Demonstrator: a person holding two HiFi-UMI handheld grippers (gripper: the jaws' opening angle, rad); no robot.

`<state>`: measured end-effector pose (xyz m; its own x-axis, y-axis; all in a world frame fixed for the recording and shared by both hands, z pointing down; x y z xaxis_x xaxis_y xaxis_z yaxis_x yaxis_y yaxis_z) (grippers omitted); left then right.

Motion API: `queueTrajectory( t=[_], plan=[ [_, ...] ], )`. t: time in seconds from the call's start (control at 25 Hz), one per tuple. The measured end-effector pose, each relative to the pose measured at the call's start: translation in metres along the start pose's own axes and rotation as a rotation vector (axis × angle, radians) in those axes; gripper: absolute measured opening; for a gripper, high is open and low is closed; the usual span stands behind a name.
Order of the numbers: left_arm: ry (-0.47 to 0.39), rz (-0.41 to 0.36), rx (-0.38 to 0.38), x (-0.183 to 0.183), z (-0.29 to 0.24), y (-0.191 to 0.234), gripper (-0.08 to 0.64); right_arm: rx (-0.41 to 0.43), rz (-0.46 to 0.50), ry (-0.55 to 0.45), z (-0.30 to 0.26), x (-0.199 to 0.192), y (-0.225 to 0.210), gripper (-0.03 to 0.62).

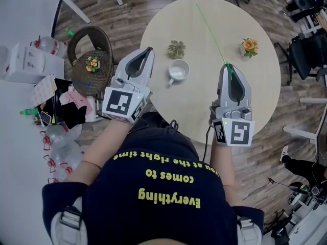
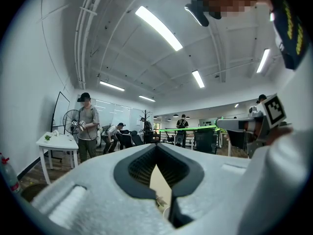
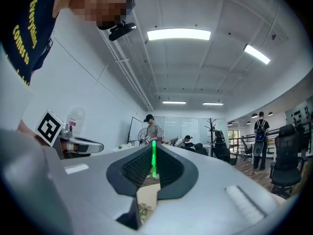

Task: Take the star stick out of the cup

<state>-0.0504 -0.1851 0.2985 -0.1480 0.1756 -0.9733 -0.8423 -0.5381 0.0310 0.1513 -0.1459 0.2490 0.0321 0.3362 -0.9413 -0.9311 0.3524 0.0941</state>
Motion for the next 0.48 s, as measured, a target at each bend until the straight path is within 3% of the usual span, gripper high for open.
queueTrajectory(
  t=[0.24,0.48],
  plan=[
    [0.002,-0.01,0.005,-0.0013,0.0009,0.003,0.003,0.001,-0.01,-0.006,-0.0004,0.001,0.0001,0.029],
    [-0.049,0.011,0.013,0.0049,-0.0039,0.0031,0.003,-0.003,-0.012,-0.008,-0.002,0.0017,-0.0003,0.029]
  ],
)
Point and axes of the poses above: the fingertips, and each gripper's own axes: z backward along the fingers, y to its left, x out of its top, the point moved 2 cm from there along z, backward along the fingers, and after that the axes turned 13 degrees about -y, right-handed, at the moved point
